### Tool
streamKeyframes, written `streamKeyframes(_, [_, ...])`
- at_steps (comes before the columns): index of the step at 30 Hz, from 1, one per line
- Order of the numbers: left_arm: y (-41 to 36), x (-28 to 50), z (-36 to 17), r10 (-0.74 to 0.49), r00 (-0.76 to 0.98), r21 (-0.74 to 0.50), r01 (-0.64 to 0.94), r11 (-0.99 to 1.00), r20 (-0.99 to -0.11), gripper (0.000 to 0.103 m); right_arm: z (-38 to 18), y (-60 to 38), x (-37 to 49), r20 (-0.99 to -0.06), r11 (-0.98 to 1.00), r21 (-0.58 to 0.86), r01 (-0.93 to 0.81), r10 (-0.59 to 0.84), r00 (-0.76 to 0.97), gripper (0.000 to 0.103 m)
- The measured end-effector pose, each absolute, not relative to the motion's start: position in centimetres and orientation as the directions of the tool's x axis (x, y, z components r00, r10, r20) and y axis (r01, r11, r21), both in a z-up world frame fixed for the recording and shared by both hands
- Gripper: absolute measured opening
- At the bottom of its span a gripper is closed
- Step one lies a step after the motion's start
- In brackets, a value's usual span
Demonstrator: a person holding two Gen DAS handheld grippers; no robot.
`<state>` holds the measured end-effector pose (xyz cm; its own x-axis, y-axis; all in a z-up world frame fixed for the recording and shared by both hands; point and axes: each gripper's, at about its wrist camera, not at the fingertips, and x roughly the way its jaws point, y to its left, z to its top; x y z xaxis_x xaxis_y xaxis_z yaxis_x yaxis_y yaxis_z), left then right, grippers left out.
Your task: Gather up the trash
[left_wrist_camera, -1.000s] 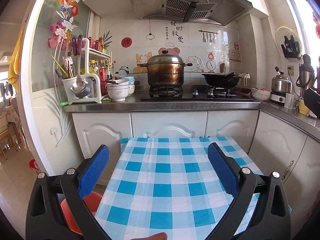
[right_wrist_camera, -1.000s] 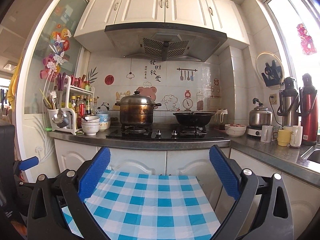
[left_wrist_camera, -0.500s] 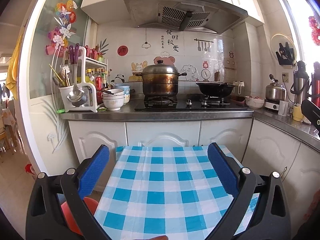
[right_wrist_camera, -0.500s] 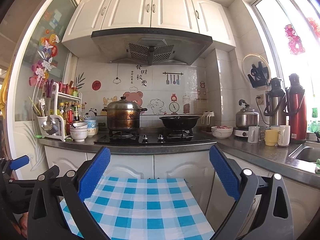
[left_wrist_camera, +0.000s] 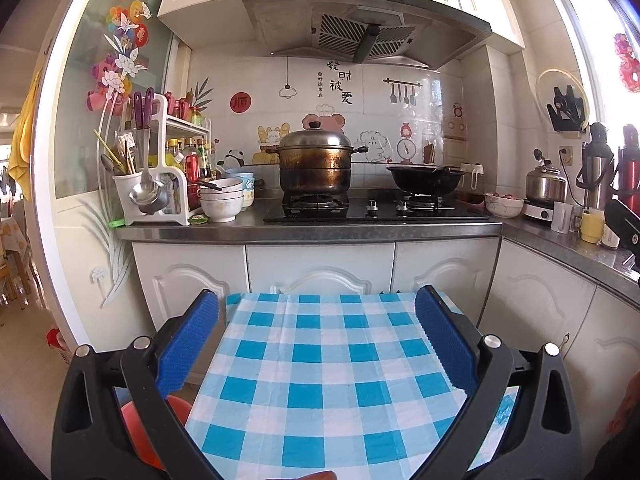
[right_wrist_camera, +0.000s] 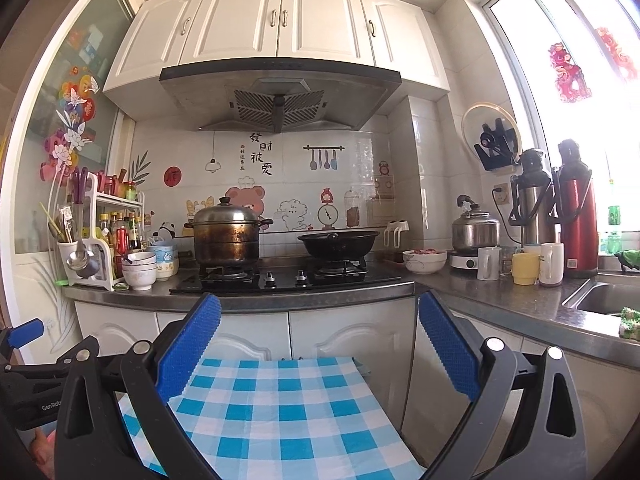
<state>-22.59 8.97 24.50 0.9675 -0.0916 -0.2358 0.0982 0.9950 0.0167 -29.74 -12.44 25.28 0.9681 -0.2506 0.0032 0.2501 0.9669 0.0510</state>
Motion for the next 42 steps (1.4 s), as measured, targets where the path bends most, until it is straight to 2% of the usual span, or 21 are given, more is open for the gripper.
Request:
streamKeyframes(34, [7.6,-20.1,22.4,-0.098,0.95,0.018,0.108,0.994,-0.297,0.099,22.9,-14.1,-26.9,-0.056,0.967,0.064,0.245,-0.242,0.969,0.098])
streamKeyframes(42, [7.2,-18.8,21.3,-0.09,0.944,0.027,0.104,0.994,-0.316,0.099,21.3,-15.0,-25.1,-0.11,0.968,0.075,0.241,-0.232,0.967,0.098])
